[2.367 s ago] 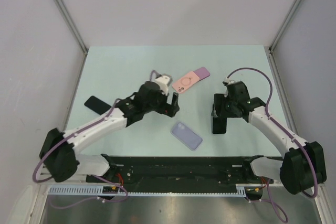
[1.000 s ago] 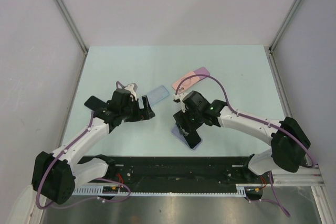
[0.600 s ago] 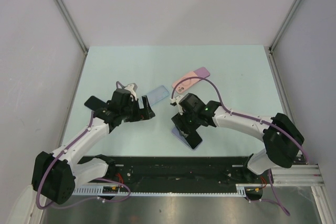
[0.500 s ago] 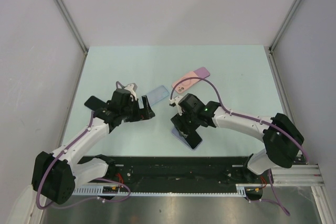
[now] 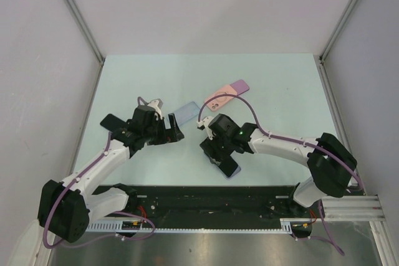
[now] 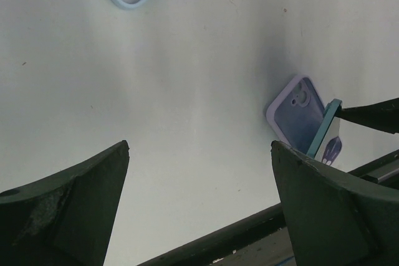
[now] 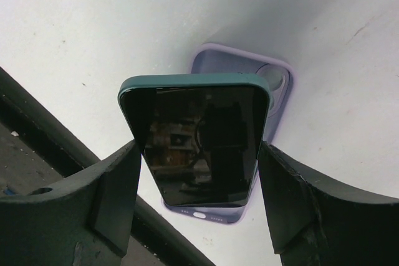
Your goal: Put the phone into the phone case
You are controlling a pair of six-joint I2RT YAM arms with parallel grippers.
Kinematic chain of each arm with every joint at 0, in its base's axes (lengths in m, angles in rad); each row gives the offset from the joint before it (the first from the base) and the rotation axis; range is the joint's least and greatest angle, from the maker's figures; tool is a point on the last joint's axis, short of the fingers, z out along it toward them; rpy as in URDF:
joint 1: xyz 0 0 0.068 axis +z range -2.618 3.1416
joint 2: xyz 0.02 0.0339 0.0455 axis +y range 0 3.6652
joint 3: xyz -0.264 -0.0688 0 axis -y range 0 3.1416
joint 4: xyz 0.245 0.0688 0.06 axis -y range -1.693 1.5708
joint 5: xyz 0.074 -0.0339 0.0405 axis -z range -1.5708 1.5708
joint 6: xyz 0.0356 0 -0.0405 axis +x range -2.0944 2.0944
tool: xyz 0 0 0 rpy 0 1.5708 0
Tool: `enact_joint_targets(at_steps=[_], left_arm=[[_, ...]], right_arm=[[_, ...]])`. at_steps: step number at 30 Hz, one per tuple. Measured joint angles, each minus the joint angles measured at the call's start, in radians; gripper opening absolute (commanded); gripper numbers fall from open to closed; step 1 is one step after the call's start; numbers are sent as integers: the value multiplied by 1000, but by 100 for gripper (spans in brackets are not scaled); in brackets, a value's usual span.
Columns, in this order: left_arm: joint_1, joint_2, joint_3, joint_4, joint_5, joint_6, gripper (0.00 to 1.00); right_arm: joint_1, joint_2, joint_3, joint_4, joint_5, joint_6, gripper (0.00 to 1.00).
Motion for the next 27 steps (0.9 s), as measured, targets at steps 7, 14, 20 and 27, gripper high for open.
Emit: enact_joint_targets(at_steps=[7,14,20,27], left_arm=[[3,0,0,0,0,0,100],[4,1,0,1,4,0,100],[6,8,0,1,12,-1,96],[9,6,-94,157,156,-71,80]], right_arm=[[1,5,0,1,61,36,57],[-19,-8,-6,-2,105,96,53],[-51,-11,-7,-6,110,152,50],[-85,-31,-7,-19,91,194,48]])
